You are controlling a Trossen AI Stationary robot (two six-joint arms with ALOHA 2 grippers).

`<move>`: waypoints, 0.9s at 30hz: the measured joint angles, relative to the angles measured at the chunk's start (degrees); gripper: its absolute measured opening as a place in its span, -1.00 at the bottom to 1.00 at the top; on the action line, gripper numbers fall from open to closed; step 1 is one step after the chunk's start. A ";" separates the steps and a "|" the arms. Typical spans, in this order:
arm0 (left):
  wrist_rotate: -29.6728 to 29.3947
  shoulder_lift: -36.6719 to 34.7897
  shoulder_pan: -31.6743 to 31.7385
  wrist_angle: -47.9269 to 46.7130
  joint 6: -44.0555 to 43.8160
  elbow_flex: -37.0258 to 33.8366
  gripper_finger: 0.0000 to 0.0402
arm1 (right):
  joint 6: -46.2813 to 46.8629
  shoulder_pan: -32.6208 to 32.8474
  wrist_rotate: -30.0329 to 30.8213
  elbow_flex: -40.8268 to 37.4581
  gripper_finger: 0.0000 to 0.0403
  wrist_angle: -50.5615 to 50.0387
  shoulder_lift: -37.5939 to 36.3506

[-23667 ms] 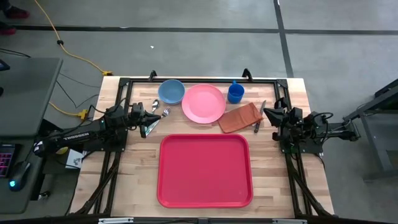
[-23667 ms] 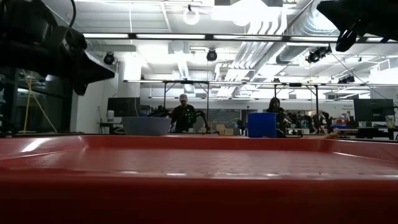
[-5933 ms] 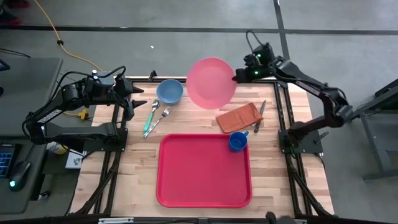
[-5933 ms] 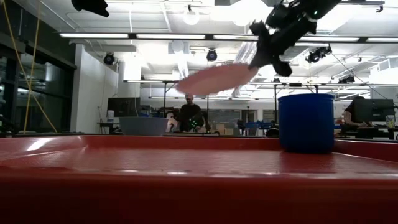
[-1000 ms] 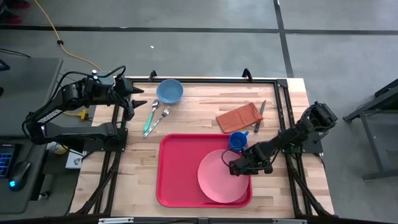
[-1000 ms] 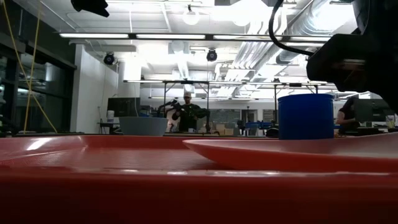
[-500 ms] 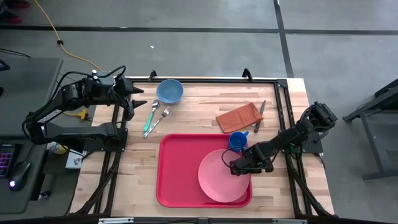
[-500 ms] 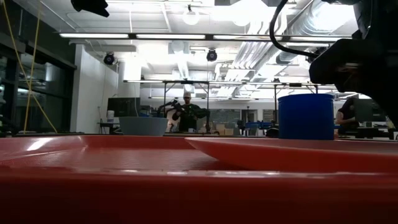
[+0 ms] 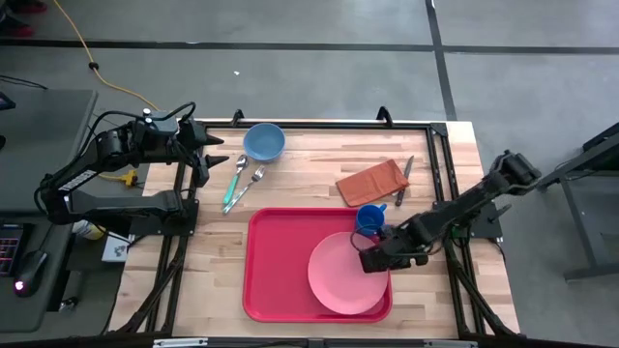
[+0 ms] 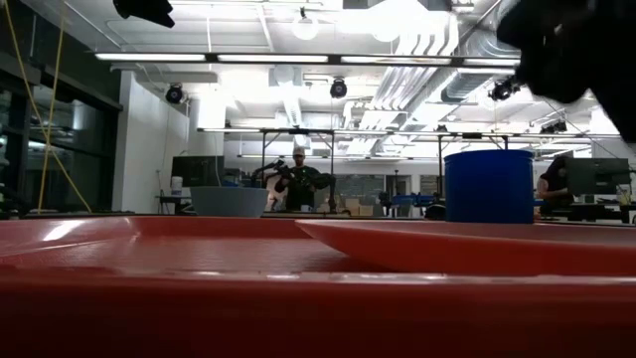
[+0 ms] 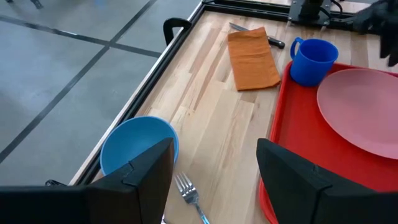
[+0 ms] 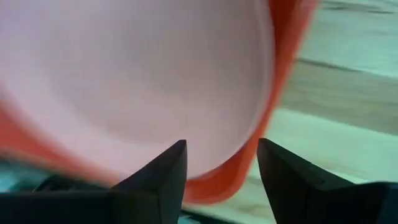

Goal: Set up tray
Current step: Put the light blue bowl on the pink plate

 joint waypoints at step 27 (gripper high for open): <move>0.77 0.00 0.01 3.38 4.59 0.00 0.30 | -61.91 -25.83 41.53 0.11 -0.10 19.41 -35.02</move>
